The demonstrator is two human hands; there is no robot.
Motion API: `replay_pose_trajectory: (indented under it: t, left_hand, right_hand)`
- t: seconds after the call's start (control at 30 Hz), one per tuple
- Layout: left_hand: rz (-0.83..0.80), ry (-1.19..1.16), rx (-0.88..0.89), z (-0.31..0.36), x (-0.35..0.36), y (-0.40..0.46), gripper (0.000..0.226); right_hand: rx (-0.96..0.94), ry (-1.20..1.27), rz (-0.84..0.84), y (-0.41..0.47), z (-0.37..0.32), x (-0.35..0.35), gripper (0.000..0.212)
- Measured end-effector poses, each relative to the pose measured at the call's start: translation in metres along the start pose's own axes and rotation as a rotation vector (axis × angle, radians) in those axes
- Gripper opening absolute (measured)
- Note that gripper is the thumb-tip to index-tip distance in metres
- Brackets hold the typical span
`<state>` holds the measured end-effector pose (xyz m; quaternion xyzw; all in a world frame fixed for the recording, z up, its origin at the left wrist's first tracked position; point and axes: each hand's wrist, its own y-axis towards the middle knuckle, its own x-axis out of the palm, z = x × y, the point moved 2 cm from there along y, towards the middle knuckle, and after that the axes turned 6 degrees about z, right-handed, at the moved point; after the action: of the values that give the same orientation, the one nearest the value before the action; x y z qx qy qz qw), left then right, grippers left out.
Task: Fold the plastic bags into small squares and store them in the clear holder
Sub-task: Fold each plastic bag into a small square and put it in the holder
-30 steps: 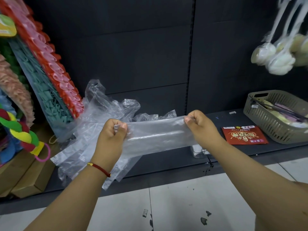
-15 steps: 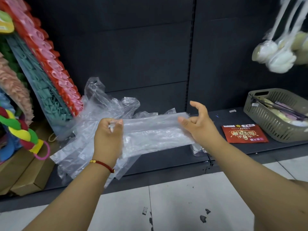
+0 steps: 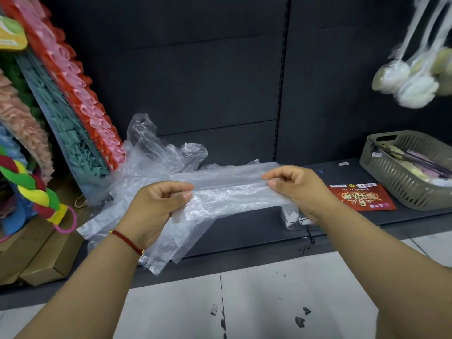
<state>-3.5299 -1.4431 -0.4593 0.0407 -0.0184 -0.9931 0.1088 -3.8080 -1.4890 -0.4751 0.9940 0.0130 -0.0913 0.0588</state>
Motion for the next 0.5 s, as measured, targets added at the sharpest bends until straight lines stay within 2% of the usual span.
replay_pose_trajectory:
  t: [0.2,0.3,0.5]
  left_hand:
    - [-0.011,0.104,0.017,0.0,-0.009,0.005,0.03]
    - [0.029,0.27,0.092,0.001,-0.013,0.006,0.027]
    - [0.054,0.656,0.25,0.011,-0.014,0.006,0.015]
  right_hand:
    - [0.009,0.001,-0.027,0.0,0.001,-0.001,0.03]
    - [0.001,-0.082,0.013,0.001,-0.001,0.0,0.029]
    - [-0.062,-0.337,0.036,0.003,-0.001,0.005,0.011]
